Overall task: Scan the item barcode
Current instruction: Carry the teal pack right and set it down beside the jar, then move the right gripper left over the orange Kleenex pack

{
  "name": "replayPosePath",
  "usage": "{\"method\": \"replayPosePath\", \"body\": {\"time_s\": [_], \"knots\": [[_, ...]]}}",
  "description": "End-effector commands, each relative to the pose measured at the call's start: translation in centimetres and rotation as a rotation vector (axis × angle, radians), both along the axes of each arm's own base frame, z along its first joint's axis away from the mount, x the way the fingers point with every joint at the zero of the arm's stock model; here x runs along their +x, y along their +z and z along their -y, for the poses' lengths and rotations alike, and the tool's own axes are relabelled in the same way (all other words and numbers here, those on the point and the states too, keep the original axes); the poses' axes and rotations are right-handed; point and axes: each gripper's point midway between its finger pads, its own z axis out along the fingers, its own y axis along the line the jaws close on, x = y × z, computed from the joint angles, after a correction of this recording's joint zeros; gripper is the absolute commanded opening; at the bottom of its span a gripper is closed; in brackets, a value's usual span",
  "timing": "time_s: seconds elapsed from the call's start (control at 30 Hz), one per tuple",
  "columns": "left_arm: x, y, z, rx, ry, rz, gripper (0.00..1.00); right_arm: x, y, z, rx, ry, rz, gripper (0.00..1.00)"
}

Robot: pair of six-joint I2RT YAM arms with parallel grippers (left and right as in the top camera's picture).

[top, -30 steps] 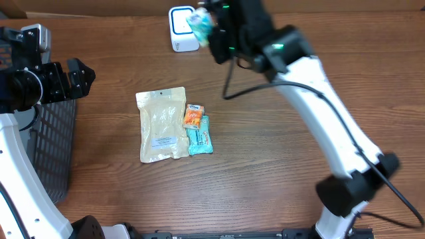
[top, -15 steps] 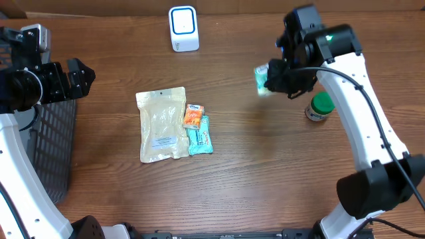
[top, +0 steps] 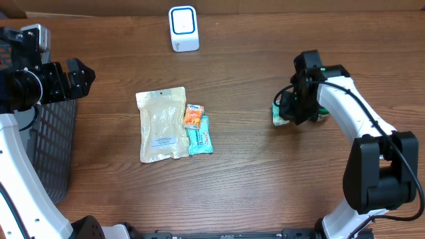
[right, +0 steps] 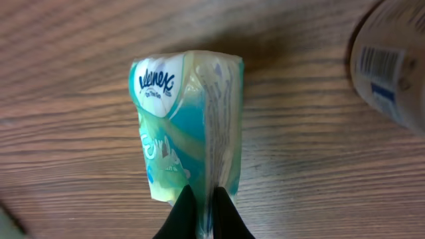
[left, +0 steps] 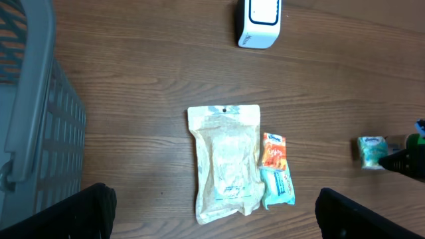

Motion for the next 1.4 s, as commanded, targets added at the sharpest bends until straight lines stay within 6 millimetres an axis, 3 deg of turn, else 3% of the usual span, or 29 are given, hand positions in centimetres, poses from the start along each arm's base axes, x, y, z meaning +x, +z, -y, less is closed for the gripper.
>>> {"method": "replayPosePath", "body": {"time_s": [0.0, 0.07, 0.2, 0.33, 0.57, 0.67, 1.0, 1.2, 1.37], "knots": [[-0.3, 0.9, 0.3, 0.017, -0.026, 0.036, 0.99, -0.3, -0.5, 0.6, -0.037, -0.003, -0.003, 0.17], [-0.3, 0.9, 0.3, 0.017, -0.026, 0.036, 1.00, -0.3, -0.5, 0.6, -0.036, 0.000, -0.004, 0.25], [-0.3, 0.9, 0.3, 0.017, -0.026, 0.036, 1.00, 0.0, 0.1, 0.6, -0.035, 0.000, 0.003, 0.32], [-0.3, 0.9, 0.3, 0.017, -0.026, 0.036, 1.00, 0.7, 2.7, 0.2, -0.018, 0.015, 0.009, 0.35], [-0.3, 0.9, 0.3, 0.017, -0.026, 0.036, 1.00, 0.2, 11.9, -7.1, 0.391, 0.285, 0.060, 0.36], [-0.3, 0.9, 0.3, 0.017, -0.026, 0.036, 1.00, -0.9, 14.4, -9.4, 0.507, 0.372, 0.083, 0.36], [-0.3, 0.9, 0.3, 0.017, -0.026, 0.036, 1.00, -5.1, 16.6, -12.9, 0.527, 0.541, 0.051, 0.36], [-0.3, 0.9, 0.3, 0.017, -0.026, 0.036, 0.99, -4.6, 20.2, -13.2, 0.532, 0.522, 0.173, 0.36], [-0.3, 0.9, 0.3, 0.017, -0.026, 0.036, 1.00, -2.9, 18.6, -12.7, 0.432, 0.324, 0.154, 0.30]]}}
